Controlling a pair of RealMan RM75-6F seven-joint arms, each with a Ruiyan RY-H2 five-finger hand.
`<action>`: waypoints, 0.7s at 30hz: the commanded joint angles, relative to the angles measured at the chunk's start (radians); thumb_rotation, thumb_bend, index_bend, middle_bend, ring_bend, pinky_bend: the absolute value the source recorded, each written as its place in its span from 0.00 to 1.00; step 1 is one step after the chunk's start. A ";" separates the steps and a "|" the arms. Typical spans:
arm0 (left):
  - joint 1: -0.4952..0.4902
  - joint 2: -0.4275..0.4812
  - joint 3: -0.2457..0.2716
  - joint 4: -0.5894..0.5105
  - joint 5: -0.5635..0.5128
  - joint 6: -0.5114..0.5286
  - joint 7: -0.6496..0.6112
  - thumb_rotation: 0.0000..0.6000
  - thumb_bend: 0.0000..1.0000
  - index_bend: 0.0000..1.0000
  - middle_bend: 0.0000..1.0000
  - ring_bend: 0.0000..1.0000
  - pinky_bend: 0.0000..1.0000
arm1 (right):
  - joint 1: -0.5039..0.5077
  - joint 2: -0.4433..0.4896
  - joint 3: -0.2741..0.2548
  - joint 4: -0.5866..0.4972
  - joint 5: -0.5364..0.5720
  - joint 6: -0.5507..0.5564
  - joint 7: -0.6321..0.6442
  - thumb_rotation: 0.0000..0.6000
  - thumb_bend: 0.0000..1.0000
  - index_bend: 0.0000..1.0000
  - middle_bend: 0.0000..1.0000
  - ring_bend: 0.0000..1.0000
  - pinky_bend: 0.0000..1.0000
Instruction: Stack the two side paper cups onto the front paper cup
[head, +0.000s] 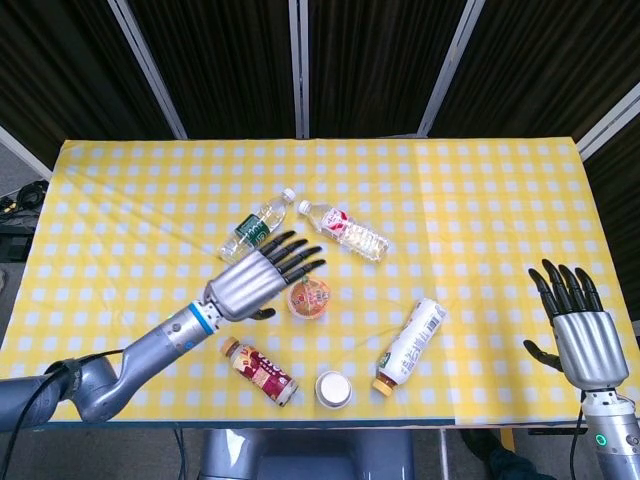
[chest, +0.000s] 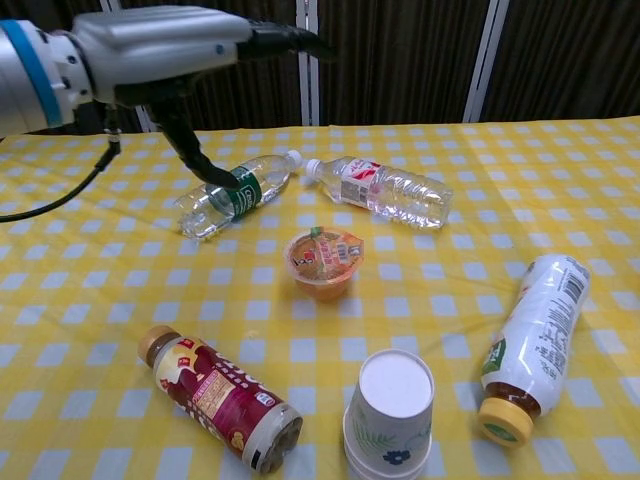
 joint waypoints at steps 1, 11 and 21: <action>0.181 0.036 0.001 0.001 -0.151 0.216 0.092 1.00 0.00 0.00 0.00 0.00 0.00 | -0.001 0.000 -0.002 -0.004 -0.006 0.001 -0.004 1.00 0.00 0.00 0.00 0.00 0.00; 0.480 0.139 0.127 -0.078 -0.160 0.514 0.053 1.00 0.00 0.00 0.00 0.00 0.00 | 0.000 -0.005 -0.007 -0.012 -0.028 -0.001 -0.021 1.00 0.00 0.00 0.00 0.00 0.00; 0.678 0.222 0.261 -0.130 -0.030 0.681 -0.014 1.00 0.00 0.00 0.00 0.00 0.00 | -0.008 0.001 -0.011 -0.014 -0.053 0.017 -0.019 1.00 0.00 0.00 0.00 0.00 0.00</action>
